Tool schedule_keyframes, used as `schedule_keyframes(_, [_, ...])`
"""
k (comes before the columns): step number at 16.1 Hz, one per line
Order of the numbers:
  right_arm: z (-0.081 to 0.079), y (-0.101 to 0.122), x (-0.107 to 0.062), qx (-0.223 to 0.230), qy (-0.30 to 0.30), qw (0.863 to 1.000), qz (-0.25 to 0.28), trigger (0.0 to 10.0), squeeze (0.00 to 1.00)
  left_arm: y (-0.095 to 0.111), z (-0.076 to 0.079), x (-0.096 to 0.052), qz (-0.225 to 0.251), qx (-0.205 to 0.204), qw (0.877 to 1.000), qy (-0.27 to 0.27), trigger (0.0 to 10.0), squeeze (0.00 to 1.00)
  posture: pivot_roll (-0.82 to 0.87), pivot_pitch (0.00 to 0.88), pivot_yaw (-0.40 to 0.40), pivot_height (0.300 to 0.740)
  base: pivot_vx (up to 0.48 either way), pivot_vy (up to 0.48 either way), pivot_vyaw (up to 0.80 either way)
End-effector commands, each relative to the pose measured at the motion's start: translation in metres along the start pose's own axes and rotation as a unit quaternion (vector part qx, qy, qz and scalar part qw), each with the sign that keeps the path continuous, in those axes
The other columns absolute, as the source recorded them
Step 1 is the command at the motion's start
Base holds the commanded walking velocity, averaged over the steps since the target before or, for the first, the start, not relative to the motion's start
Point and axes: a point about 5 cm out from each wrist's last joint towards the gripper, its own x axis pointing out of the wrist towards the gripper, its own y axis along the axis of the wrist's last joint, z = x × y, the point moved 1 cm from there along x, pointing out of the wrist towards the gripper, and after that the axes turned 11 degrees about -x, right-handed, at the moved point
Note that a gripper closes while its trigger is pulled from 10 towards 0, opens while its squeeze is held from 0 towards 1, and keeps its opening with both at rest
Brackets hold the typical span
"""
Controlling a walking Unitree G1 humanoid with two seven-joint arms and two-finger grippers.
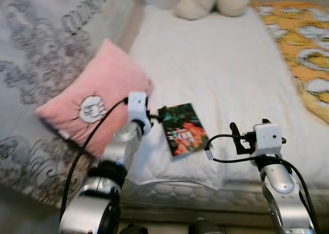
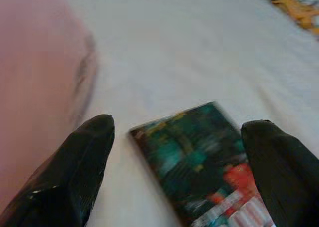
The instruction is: Clean up the room
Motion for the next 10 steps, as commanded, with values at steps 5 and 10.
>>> schedule_keyframes(5, [-0.009,0.001,-0.004,0.010,0.026,1.000,0.007,10.0,0.00,-0.016,-0.016,-0.001,-0.048,-0.016,0.997,0.052,10.0,0.00,-0.21,0.000,0.060,0.704,0.000,0.000,-0.25])
schedule_keyframes(10, [-0.019,-0.006,-0.012,0.011,0.064,0.998,0.001,10.0,0.00,-0.025,-0.025,-0.004,-0.063,-0.038,0.995,0.066,10.0,0.00,-0.21,0.000,0.055,0.704,0.000,0.000,0.00])
